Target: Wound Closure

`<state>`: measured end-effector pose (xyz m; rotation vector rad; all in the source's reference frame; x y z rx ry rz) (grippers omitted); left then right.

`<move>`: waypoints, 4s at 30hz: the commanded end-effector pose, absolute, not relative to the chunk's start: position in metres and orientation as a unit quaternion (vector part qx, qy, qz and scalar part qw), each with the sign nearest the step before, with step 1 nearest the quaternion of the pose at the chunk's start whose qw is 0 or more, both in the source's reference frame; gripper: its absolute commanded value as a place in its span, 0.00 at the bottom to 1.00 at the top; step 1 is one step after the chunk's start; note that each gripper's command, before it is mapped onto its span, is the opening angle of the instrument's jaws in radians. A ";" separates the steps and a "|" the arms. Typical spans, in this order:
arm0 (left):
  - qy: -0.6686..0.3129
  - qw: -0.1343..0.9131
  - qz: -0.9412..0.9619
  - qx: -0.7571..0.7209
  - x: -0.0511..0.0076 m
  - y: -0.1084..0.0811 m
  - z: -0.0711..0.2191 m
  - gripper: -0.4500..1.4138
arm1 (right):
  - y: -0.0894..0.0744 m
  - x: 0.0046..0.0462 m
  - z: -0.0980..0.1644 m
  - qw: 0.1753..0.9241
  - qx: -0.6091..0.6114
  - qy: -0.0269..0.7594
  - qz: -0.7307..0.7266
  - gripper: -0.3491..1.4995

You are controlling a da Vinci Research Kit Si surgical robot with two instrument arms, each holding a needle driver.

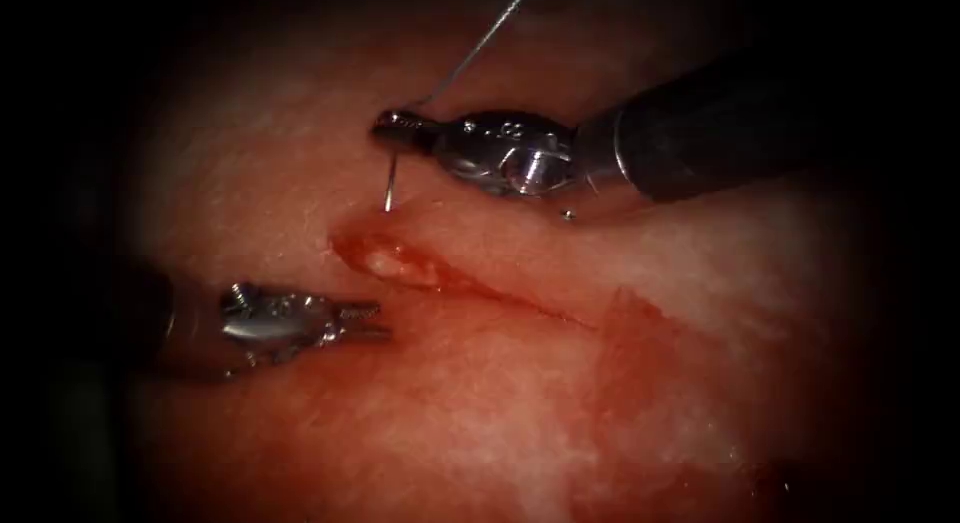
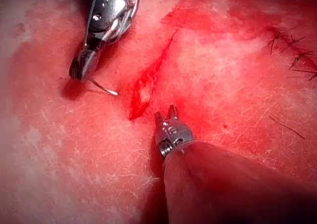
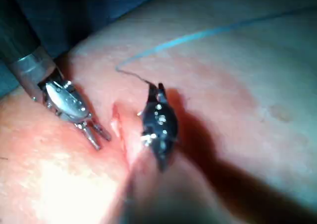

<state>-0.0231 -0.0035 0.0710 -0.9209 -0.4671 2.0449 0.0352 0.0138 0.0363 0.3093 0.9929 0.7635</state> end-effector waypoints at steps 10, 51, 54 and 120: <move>-0.188 0.413 0.813 -0.365 -0.0237 -0.005 0.071 0.25 | 0.013 0.0358 0.037 0.764 0.194 0.446 0.424 0.00; -0.193 0.408 0.814 -0.366 -0.0229 -0.005 0.072 0.24 | 0.002 0.0379 0.035 0.712 0.387 0.356 0.465 0.00; -0.193 0.408 0.814 -0.366 -0.0229 -0.005 0.072 0.24 | 0.004 0.0375 0.035 0.730 0.337 0.388 0.450 0.47; -0.167 0.341 0.845 -0.378 -0.0232 -0.004 0.070 0.32 | 0.009 0.0353 0.037 0.806 0.243 0.408 0.352 0.67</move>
